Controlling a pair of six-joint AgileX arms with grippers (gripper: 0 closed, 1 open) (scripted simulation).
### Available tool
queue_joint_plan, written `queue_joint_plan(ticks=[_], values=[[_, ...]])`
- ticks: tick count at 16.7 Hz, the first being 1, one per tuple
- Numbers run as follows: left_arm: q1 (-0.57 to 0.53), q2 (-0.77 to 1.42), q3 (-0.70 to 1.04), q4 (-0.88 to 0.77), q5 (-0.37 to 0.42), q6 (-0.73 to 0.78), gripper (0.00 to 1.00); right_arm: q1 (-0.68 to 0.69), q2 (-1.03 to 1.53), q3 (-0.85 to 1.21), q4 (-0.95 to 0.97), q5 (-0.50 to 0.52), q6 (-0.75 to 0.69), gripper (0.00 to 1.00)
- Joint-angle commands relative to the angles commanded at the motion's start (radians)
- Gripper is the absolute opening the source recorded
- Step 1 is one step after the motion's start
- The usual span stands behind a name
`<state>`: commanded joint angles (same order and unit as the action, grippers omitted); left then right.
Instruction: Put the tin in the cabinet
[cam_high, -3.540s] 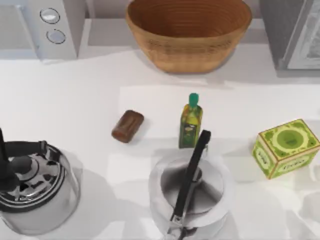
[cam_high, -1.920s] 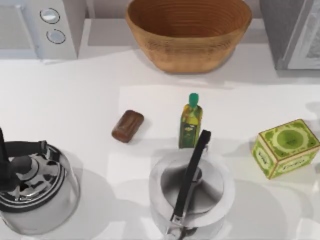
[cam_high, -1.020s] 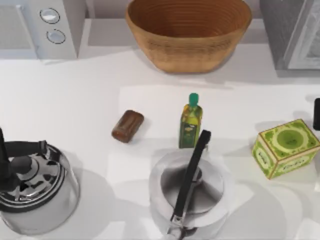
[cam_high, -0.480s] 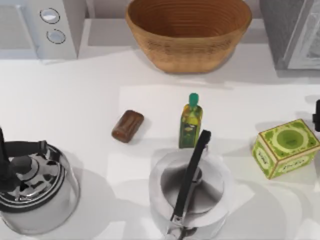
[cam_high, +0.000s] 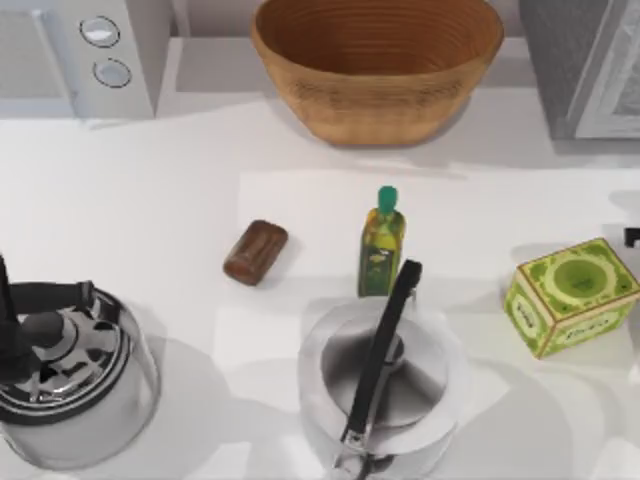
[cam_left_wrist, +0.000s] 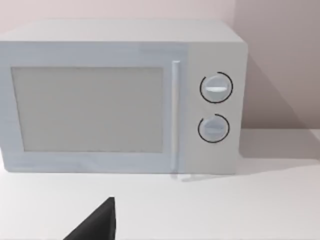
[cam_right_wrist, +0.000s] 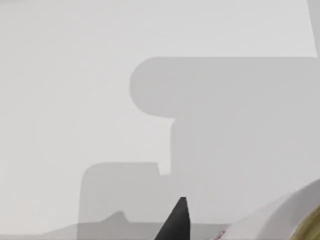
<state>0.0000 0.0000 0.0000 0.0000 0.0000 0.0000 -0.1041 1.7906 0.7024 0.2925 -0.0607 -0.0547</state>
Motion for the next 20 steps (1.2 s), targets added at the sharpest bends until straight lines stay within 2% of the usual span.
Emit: queue_joint_plan(ticks=[1,2,12,15,20], values=[[0.0,0.0,0.0,0.0,0.0,0.0,1.0,0.0,0.0,0.0,0.0,0.0,0.0,0.02],[0.0,0.0,0.0,0.0,0.0,0.0,1.0,0.0,0.0,0.0,0.0,0.0,0.0,0.0],[0.0,0.0,0.0,0.0,0.0,0.0,1.0,-0.007,-0.006,0.014,-0.015,0.01,0.001,0.0],[0.0,0.0,0.0,0.0,0.0,0.0,1.0,-0.012,-0.046,0.095,-0.115,0.033,-0.002,0.0],[0.0,0.0,0.0,0.0,0.0,0.0,1.0,0.022,-0.195,0.281,-0.426,0.02,-0.018,0.0]])
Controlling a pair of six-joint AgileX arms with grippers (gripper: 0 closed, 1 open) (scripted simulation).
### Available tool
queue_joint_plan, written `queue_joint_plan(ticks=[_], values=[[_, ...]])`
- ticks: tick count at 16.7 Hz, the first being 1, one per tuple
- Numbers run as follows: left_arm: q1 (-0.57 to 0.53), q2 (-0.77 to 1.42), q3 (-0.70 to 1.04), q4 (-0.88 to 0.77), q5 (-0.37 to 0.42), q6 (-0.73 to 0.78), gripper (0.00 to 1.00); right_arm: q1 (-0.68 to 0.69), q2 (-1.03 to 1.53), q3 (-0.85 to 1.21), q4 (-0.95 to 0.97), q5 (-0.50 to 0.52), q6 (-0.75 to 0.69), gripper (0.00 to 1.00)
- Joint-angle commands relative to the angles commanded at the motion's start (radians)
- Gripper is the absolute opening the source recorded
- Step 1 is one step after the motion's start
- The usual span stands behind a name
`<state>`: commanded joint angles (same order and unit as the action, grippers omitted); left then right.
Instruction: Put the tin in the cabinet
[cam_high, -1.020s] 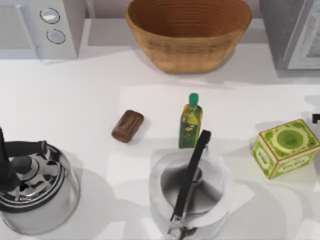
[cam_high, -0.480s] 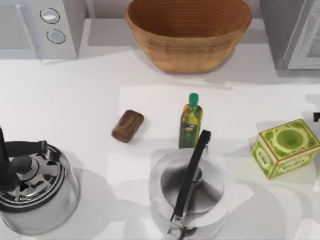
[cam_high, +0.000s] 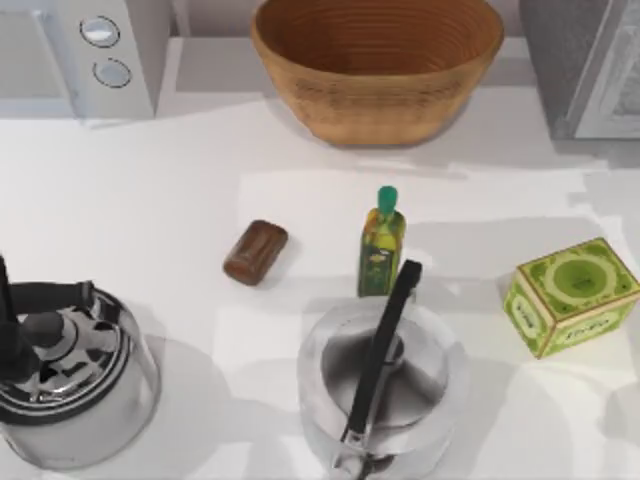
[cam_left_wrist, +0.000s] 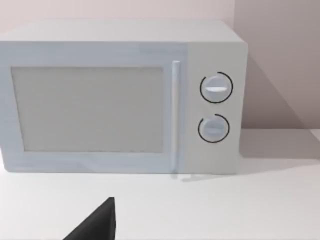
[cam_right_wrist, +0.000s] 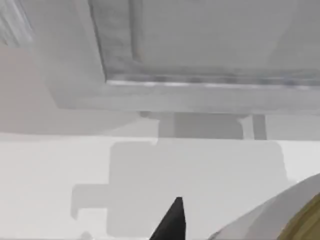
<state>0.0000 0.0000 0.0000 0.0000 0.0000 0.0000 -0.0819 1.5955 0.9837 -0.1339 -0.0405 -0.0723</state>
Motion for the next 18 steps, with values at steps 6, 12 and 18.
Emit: queue_joint_plan(ticks=[6,12,18], values=[[0.0,0.0,0.0,0.0,0.0,0.0,1.0,-0.02,-0.109,0.087,-0.226,-0.023,0.008,0.0],[0.0,0.0,0.0,0.0,0.0,0.0,1.0,-0.024,-0.112,0.08,-0.241,-0.025,0.014,0.0],[0.0,0.0,0.0,0.0,0.0,0.0,1.0,0.033,-0.258,-0.028,-0.155,-0.021,0.0,0.0]])
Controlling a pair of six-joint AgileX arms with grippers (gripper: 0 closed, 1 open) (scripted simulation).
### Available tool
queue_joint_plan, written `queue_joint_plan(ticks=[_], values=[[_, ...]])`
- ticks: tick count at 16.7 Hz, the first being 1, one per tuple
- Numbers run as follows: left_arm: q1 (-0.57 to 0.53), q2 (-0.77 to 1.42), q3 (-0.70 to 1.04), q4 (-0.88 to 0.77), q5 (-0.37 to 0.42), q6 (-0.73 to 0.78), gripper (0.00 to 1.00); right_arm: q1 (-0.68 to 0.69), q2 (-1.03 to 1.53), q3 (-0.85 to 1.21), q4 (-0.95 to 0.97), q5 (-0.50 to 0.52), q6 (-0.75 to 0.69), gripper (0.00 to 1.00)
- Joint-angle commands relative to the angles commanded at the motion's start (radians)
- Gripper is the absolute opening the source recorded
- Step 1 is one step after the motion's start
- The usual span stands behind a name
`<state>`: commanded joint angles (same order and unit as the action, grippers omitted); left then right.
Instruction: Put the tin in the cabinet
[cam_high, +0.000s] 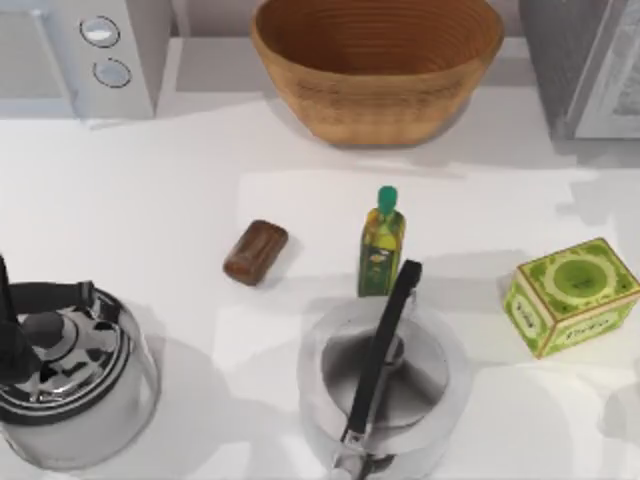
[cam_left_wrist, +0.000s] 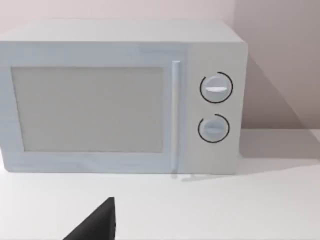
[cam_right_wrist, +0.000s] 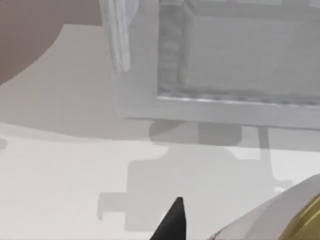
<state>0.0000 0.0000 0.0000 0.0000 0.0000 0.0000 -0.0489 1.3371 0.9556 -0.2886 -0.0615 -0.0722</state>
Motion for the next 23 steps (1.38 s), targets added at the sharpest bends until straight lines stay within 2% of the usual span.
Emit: queue_joint_plan(ticks=[7,14,18,23], values=[[0.0,0.0,0.0,0.0,0.0,0.0,1.0,0.102,-0.555,-0.356,0.205,0.007,-0.003,0.0],[0.0,0.0,0.0,0.0,0.0,0.0,1.0,0.091,-1.165,-0.793,0.294,0.037,0.048,0.0],[0.0,0.0,0.0,0.0,0.0,0.0,1.0,0.055,-1.322,-0.94,0.29,0.058,0.07,0.0],[0.0,0.0,0.0,0.0,0.0,0.0,1.0,0.049,-1.337,-0.956,0.289,0.062,0.072,0.0]])
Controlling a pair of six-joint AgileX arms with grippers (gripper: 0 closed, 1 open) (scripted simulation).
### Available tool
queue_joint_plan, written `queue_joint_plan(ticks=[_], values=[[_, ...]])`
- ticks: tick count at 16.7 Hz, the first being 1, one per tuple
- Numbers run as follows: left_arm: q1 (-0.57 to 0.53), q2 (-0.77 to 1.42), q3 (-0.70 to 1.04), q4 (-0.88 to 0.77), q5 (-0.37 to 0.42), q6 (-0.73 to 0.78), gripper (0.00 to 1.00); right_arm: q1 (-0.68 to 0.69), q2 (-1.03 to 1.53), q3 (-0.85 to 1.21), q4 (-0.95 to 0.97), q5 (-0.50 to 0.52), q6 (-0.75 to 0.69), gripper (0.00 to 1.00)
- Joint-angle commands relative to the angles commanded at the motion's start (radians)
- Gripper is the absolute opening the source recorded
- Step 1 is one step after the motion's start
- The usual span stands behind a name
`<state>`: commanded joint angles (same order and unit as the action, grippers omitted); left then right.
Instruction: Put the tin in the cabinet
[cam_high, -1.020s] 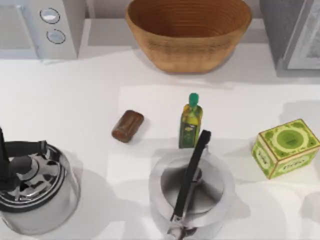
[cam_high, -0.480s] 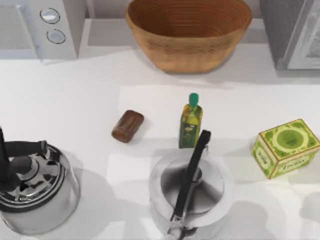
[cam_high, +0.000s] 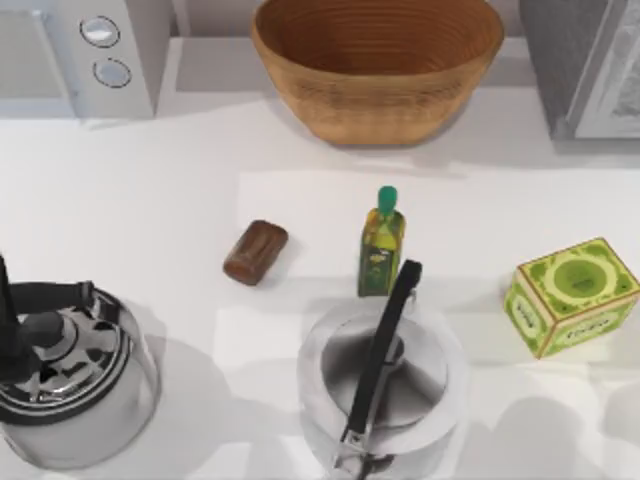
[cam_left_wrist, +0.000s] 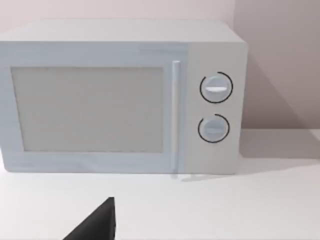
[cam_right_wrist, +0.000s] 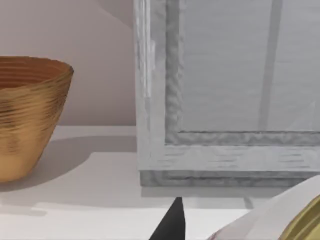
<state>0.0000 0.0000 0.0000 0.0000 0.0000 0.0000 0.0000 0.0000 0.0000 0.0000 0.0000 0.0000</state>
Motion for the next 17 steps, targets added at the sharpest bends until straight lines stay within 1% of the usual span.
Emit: queue_joint_plan(ticks=[4,6,8,11,17], values=[[0.0,0.0,0.0,0.0,0.0,0.0,1.0,0.005,0.035,0.031,-0.002,-0.006,-0.003,0.0],[0.0,0.0,0.0,0.0,0.0,0.0,1.0,0.006,0.103,0.102,-0.005,-0.01,-0.011,0.0],[0.0,0.0,0.0,0.0,0.0,0.0,1.0,0.009,0.205,0.215,-0.011,-0.012,-0.019,0.0],[0.0,0.0,0.0,0.0,0.0,0.0,1.0,0.021,0.397,0.463,-0.032,-0.008,-0.028,0.0],[0.0,0.0,0.0,0.0,0.0,0.0,1.0,0.09,0.832,1.133,-0.143,0.031,-0.024,0.0]])
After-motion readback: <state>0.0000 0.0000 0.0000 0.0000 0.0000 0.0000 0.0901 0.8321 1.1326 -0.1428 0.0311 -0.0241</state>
